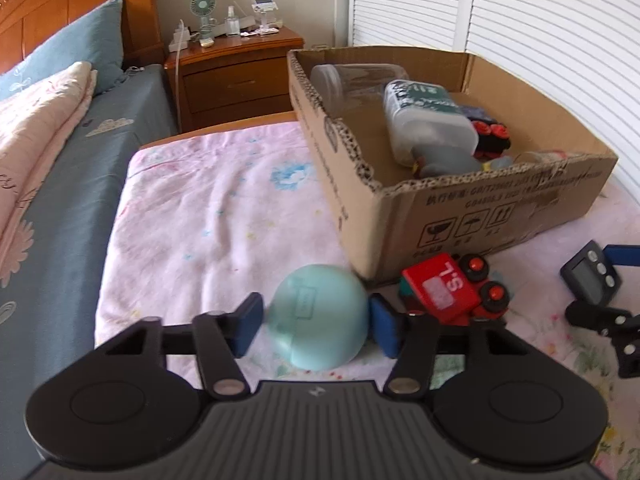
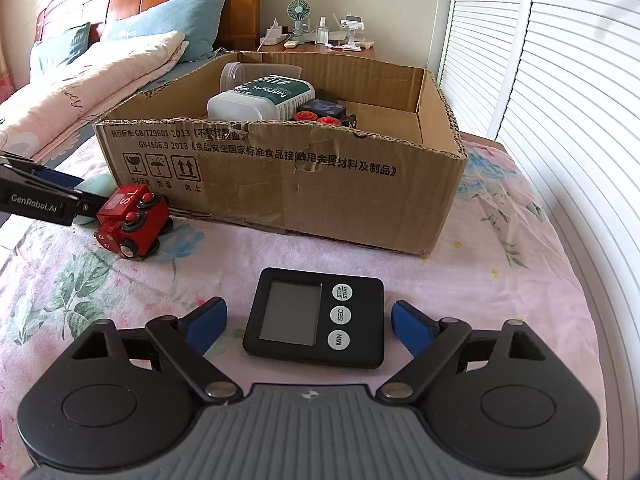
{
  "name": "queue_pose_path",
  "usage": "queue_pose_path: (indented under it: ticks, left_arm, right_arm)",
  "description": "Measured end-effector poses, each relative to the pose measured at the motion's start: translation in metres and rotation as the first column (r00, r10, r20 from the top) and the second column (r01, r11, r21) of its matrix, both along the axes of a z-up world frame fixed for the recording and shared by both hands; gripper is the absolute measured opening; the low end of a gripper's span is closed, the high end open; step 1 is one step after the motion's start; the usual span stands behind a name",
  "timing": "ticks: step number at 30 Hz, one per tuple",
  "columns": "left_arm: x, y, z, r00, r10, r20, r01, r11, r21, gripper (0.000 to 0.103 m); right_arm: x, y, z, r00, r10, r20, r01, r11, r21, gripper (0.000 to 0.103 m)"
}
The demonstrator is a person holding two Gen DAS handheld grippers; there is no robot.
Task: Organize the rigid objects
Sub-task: 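Grasp the mint green oval case with the left tool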
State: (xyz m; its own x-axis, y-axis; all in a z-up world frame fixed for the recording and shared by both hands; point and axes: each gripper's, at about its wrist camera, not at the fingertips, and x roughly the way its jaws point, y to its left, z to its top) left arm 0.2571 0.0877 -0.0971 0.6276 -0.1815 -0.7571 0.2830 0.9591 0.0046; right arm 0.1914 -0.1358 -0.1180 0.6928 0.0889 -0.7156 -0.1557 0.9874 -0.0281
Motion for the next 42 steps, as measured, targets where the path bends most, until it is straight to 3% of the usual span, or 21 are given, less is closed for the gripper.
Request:
queue_pose_path:
  ticks: [10,27,37,42]
  left_arm:
    - [-0.005,-0.002,0.001,1.0,-0.001,-0.006,0.001,1.0,0.007,0.052]
    - [-0.049,-0.008,0.006,0.998,-0.027,-0.064,0.027,1.0,-0.007,0.052]
    - [-0.043,-0.011,0.005,0.998,-0.038,-0.051,0.038,0.999,0.003,0.054]
    - [-0.041,-0.012,0.005,0.998,-0.037,-0.051,0.037,0.999,0.0,0.053]
  right_arm:
    - [0.0,0.0,0.0,1.0,0.0,0.0,0.0,1.0,0.0,0.094]
    - [0.008,0.001,-0.001,1.0,-0.012,-0.001,0.012,1.0,-0.003,0.093]
    - [0.012,0.002,0.004,1.0,-0.029,0.008,0.029,1.0,-0.003,0.074]
    - [0.013,0.002,0.004,1.0,-0.028,0.005,0.028,1.0,-0.006,0.074]
